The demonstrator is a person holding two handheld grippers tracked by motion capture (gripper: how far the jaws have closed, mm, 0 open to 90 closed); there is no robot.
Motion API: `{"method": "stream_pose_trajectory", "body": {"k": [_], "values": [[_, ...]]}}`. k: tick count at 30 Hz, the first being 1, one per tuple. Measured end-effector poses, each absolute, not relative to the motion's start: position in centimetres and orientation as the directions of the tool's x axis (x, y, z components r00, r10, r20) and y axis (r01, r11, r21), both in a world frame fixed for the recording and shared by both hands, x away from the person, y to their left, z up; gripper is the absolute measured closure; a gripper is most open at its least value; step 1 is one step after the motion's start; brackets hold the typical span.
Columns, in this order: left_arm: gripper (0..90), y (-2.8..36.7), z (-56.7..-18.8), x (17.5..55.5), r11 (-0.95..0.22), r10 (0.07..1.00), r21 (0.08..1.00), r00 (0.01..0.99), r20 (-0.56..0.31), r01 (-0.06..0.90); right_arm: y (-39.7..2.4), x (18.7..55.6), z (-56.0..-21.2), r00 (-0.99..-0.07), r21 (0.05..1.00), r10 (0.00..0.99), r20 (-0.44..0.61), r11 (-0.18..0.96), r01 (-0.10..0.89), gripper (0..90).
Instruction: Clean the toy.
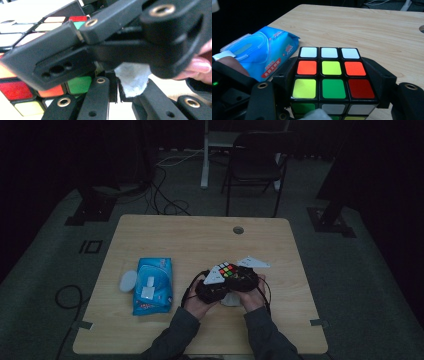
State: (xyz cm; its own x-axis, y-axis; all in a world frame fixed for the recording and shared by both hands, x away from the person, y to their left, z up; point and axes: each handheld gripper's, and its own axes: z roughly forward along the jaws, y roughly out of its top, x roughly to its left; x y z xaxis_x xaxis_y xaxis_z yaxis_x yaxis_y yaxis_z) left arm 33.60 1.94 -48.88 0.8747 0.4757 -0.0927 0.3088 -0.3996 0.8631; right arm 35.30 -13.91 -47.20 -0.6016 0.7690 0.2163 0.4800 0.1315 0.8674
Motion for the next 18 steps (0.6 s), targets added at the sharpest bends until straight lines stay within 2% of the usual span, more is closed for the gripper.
{"method": "stream_pose_trajectory", "body": {"k": [18], "values": [[87.7,2.29,-49.4,33.69,-0.411,0.483,0.861,0.873,-0.074,0.3,-13.59,35.5,-46.76,-0.591,0.87,0.773,0.23,0.109,0.481,34.0]]}}
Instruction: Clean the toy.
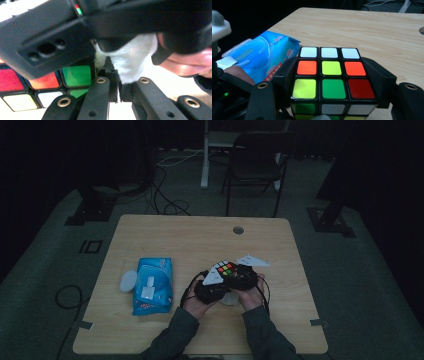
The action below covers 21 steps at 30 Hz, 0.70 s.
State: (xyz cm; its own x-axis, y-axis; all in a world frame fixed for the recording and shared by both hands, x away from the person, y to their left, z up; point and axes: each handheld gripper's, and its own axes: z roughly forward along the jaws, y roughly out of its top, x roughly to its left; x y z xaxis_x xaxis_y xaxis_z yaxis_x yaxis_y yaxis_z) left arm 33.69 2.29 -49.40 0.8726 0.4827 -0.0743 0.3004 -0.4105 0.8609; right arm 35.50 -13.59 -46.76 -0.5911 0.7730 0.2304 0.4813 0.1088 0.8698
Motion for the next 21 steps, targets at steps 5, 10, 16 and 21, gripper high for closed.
{"method": "stream_pose_trajectory", "body": {"k": [5,10,16,21], "values": [[87.6,2.22,-49.72,33.73,-0.41,0.484,0.858,0.871,-0.081,0.308,-13.73,35.57,-46.62,-0.589,0.871,0.774,0.231,0.105,0.48,34.0],[87.6,2.19,-49.79,33.77,-0.411,0.488,0.858,0.869,-0.08,0.31,-13.89,35.65,-46.45,-0.583,0.871,0.775,0.245,0.088,0.484,34.0],[87.6,2.2,-49.79,33.69,-0.41,0.493,0.858,0.866,-0.078,0.311,-13.89,35.67,-46.46,-0.583,0.871,0.773,0.252,0.082,0.485,34.0],[87.5,2.22,-50.0,33.62,-0.413,0.497,0.854,0.864,-0.079,0.315,-13.75,35.86,-46.63,-0.585,0.868,0.773,0.247,0.092,0.489,34.0]]}}
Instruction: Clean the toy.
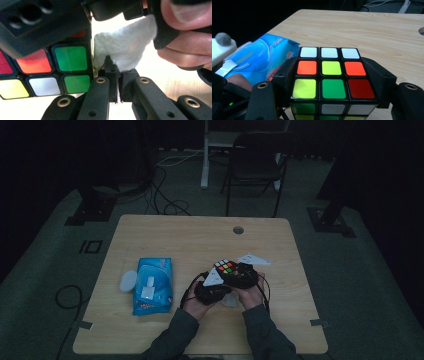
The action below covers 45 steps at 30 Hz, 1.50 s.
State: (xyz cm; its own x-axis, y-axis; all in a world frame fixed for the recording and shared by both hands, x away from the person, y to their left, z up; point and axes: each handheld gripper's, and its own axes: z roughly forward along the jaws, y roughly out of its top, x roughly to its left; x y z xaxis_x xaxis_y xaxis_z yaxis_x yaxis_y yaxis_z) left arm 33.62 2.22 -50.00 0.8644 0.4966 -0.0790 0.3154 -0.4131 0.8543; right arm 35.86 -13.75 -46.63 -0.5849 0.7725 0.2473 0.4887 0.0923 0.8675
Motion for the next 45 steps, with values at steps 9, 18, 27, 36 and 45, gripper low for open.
{"method": "stream_pose_trajectory", "body": {"k": [9,18,27,36,45], "values": [[87.8,2.1,-50.5,33.7,-0.425,0.5,0.844,0.862,-0.083,0.328,-13.9,36.1,-46.2,-0.583,0.871,0.773,0.25,0.084,0.484,34.0],[88.9,2.4,-50.0,33.7,-0.402,0.52,0.857,0.851,-0.076,0.322,-13.8,36.0,-46.2,-0.587,0.872,0.768,0.256,0.079,0.483,34.0],[89.2,2.7,-49.8,33.6,-0.37,0.53,0.873,0.844,-0.082,0.317,-13.5,36.0,-46.4,-0.587,0.868,0.764,0.269,0.072,0.492,34.0],[89.1,3.1,-51.1,34.2,-0.377,0.553,0.846,0.825,-0.12,0.376,-14.1,36.1,-46.1,-0.575,0.869,0.767,0.283,0.048,0.492,34.0],[89.2,3.1,-50.5,33.7,-0.367,0.533,0.862,0.838,-0.114,0.351,-14.1,36.2,-46.4,-0.569,0.866,0.773,0.28,0.051,0.497,34.0]]}}
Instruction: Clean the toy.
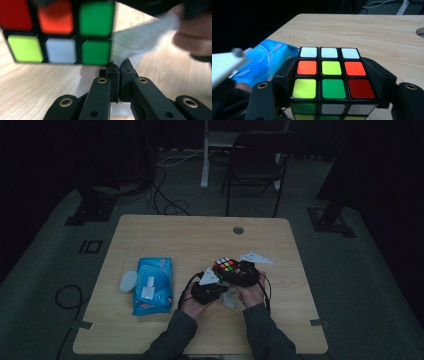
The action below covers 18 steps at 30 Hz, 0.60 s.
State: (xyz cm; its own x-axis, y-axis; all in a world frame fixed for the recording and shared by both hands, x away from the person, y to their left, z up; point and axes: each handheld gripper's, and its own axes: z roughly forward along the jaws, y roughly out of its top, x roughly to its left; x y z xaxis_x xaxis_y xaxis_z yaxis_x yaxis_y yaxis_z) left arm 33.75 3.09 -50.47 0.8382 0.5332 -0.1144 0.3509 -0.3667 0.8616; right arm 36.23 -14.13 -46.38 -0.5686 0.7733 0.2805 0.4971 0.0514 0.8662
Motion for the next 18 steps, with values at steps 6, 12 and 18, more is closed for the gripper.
{"method": "stream_pose_trajectory", "body": {"k": [6,12,18], "values": [[89.2,3.1,-50.0,33.6,-0.354,0.529,0.873,0.842,-0.108,0.334,-14.1,36.2,-46.3,-0.567,0.866,0.771,0.29,0.041,0.498,34.0],[89.2,3.1,-49.6,33.5,-0.344,0.518,0.882,0.849,-0.108,0.322,-14.2,36.2,-46.4,-0.566,0.864,0.773,0.286,0.047,0.502,33.9],[89.2,3.1,-49.3,33.7,-0.331,0.515,0.885,0.848,-0.12,0.326,-13.8,36.1,-46.5,-0.573,0.863,0.767,0.289,0.05,0.502,34.0]]}}
